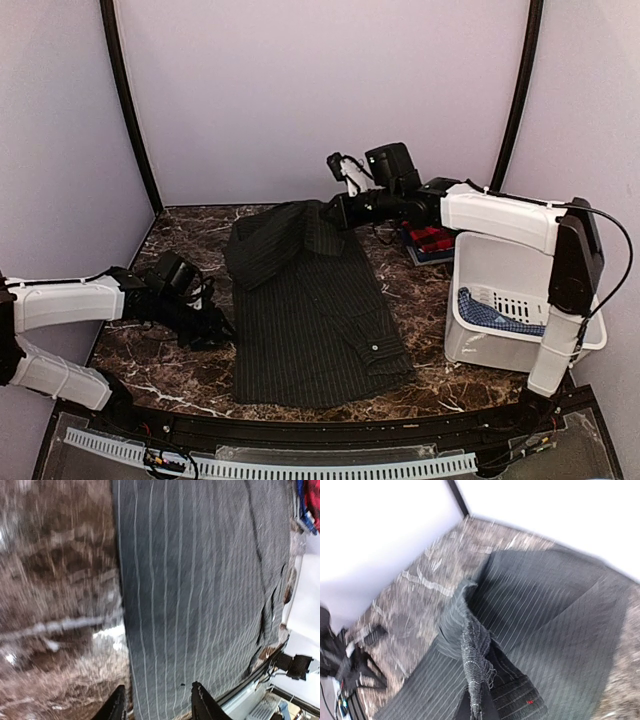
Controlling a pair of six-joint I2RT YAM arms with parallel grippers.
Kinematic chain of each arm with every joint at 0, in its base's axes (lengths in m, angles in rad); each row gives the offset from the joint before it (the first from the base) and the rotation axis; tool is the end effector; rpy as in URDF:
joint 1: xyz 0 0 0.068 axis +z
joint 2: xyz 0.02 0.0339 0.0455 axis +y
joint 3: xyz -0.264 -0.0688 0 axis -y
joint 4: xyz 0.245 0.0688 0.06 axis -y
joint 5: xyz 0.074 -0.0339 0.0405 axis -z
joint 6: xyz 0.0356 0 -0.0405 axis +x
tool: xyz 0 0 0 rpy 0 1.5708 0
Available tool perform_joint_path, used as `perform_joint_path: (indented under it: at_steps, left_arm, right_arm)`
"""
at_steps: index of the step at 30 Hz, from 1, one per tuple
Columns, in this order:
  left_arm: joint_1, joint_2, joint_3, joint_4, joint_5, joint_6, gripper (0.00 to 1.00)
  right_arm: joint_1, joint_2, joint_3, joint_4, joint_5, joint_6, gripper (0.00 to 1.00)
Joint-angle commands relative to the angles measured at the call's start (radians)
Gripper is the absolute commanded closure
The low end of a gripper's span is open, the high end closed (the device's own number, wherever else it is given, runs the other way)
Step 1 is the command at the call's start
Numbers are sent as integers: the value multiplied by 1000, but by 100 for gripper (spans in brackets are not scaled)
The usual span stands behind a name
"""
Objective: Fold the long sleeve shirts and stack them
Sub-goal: Pick up the sleeve from the 1/3-folded shirt, then pick up the 1/3-folded shirt from the center of the board.
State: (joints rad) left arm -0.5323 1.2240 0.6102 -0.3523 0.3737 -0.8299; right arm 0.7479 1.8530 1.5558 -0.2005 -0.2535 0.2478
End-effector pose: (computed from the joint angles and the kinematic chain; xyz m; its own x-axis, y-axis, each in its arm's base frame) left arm 0.1882 -0.1259 0.1816 -0.9590 -0.2324 -0.1621 -0.0834 0.7784 -0.6222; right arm 0.3170 0.3062 0.3009 -0.5404 -0.1775 -0.8225 -0.7090 0.6224 0.3316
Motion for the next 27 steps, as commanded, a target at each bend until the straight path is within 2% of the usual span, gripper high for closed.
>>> perform_joint_path:
  at_steps: [1, 9, 23, 27]
  left_arm:
    - [-59, -29, -56, -22, 68, -64, 58]
    - [-179, -58, -98, -65, 124, -137, 68]
    - [-285, 34, -112, -59, 171, -184, 72]
    - [-288, 64, -104, -77, 142, -186, 83]
  right_arm:
    - [-33, -66, 51, -42, 84, 13, 100]
    - [-40, -134, 85, -51, 110, 0, 100]
    - [-51, -134, 181, -90, 150, -33, 100]
    - [-56, -118, 208, -100, 152, -36, 100]
